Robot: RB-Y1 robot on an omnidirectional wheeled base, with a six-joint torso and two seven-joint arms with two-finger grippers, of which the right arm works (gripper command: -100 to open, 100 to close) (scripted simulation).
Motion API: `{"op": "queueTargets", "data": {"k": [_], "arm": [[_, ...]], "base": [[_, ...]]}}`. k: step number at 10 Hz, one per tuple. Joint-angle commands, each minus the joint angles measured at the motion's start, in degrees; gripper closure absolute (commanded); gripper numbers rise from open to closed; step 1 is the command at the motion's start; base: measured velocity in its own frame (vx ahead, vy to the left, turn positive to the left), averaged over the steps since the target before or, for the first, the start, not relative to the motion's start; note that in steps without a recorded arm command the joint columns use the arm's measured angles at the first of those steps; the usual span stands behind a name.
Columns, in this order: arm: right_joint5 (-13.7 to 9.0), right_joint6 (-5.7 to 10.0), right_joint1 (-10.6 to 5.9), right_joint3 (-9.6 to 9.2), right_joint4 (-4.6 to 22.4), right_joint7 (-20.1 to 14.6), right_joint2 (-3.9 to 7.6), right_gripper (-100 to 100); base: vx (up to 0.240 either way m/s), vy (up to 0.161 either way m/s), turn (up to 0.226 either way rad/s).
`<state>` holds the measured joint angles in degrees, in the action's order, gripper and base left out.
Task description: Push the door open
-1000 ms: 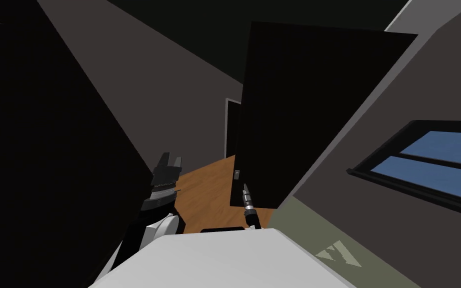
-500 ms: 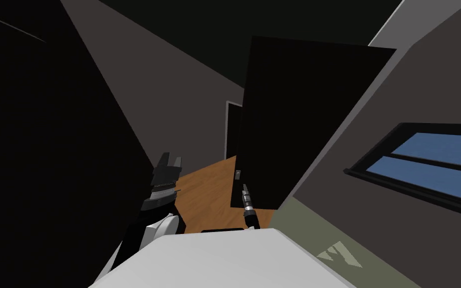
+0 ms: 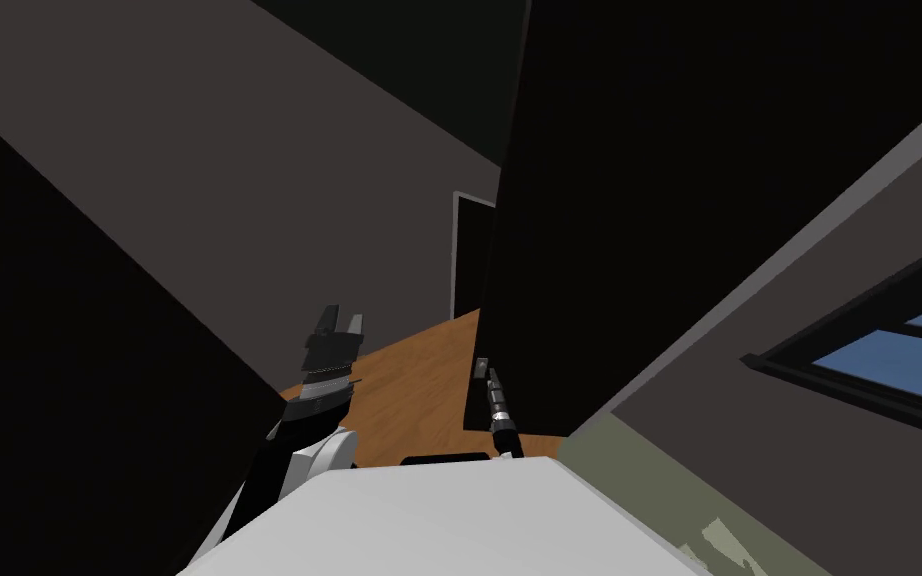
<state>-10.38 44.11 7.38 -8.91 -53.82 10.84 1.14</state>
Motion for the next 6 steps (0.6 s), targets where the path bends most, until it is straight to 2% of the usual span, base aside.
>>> {"op": "queueTargets", "data": {"k": [1,2,3,4,6], "arm": [[-0.09,0.36,-0.08,0.19,0.24,-0.01,-0.96,-100],[-0.14,0.52,-0.15,0.29,0.37,-0.02,-1.74,-100],[-0.10,0.35,-0.03,0.20,0.18,-0.01,-1.26,-100],[-0.10,0.35,-0.03,0.20,0.18,-0.01,-1.26,100],[-0.10,0.35,-0.03,0.20,0.18,-0.01,-1.26,100]], "base": [[0.249,0.027,0.029],[0.229,0.001,0.025],[0.088,0.002,-0.008],[-0.020,0.004,0.005],[-0.027,-0.003,0.007]]}}
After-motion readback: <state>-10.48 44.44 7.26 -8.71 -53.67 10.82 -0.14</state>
